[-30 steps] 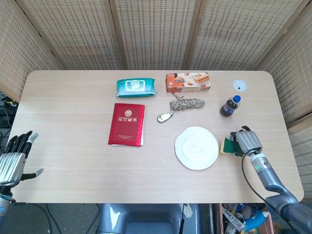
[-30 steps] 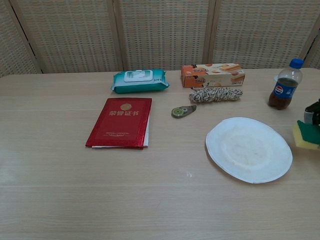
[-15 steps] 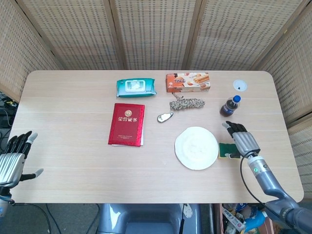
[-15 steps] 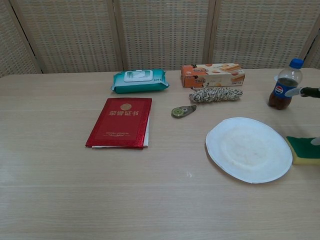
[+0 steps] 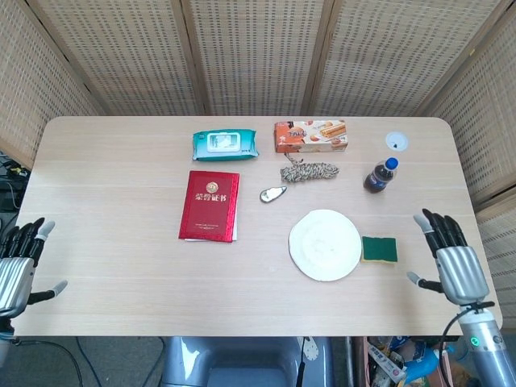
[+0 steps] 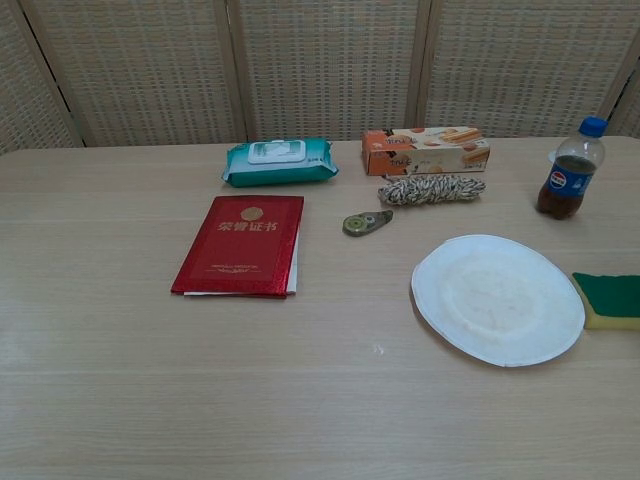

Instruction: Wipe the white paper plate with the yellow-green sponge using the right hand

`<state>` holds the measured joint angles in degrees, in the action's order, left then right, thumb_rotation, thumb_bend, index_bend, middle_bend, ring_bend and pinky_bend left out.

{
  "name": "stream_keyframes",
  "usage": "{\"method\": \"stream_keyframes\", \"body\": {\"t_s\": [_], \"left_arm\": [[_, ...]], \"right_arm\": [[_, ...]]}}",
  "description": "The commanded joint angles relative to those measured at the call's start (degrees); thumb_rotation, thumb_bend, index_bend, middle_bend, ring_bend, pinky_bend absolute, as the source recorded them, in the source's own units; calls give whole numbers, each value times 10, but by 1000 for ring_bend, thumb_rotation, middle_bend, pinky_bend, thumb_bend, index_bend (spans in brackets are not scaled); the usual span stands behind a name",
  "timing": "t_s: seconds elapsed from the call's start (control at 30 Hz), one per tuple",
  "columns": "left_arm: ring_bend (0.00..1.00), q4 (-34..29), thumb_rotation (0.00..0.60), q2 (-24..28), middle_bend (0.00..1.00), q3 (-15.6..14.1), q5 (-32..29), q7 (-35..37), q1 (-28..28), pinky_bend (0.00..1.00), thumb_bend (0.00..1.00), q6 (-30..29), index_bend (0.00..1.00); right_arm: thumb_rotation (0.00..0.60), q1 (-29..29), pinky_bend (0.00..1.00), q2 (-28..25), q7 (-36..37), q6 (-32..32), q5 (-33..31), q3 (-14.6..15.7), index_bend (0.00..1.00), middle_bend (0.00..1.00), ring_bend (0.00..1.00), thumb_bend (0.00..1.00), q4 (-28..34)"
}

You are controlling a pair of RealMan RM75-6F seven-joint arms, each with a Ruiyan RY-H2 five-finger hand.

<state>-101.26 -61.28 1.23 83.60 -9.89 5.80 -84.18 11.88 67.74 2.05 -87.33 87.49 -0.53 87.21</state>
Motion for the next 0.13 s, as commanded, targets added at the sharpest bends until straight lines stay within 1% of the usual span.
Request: {"method": "stream_keyframes", "body": {"t_s": [0.03,0.13], "left_arm": [[0,-6,600,5,0,-4,10,2,-5,0,0,-7,0],[0,-6,600,8,0,-7,18,5,-8,0,0,-12,0]], "right_arm": [[600,-33,0,6,-26,-34,11,9,0,0,0,0,10],[600,-47,0,9,-45,-51,10,7,0,0,0,0,13]]}}
